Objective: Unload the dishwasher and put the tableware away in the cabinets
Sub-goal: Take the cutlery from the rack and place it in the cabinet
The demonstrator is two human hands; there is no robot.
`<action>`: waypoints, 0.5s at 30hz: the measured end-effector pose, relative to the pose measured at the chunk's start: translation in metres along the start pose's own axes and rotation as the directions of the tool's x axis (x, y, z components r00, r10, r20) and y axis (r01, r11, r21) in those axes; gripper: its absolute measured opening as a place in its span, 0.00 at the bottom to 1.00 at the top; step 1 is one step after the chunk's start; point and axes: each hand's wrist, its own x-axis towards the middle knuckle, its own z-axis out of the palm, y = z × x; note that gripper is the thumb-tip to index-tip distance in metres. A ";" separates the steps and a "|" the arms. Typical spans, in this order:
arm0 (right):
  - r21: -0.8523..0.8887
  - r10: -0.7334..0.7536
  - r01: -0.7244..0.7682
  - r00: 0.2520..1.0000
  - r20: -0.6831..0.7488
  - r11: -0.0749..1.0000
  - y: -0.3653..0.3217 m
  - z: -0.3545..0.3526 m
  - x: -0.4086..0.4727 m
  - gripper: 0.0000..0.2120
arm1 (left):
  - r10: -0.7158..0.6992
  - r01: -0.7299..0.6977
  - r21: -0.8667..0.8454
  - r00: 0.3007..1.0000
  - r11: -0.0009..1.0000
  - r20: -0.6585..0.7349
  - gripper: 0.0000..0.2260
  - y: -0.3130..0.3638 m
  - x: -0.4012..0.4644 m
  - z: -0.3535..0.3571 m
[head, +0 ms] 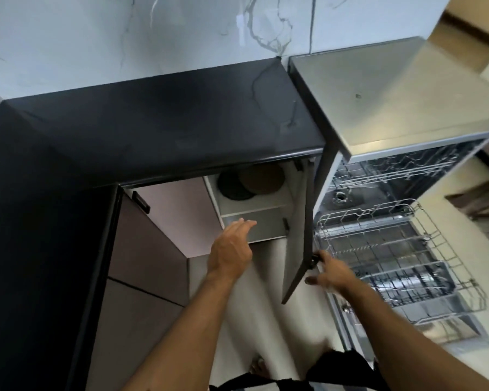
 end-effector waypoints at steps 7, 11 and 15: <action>0.208 0.156 -0.123 0.976 -0.151 0.970 0.047 -0.055 -0.016 0.41 | 0.089 -0.088 -0.032 0.996 0.996 0.015 0.25 0.059 0.006 0.030; 0.182 0.177 -0.139 0.961 -0.213 0.973 0.070 -0.089 -0.004 0.28 | 0.117 -0.115 -0.053 0.992 0.992 0.040 0.26 0.087 0.011 0.052; 0.120 0.143 -0.123 0.975 -0.173 0.985 0.081 -0.101 0.000 0.28 | 0.147 -0.143 -0.048 0.986 0.989 0.077 0.26 0.112 0.011 0.064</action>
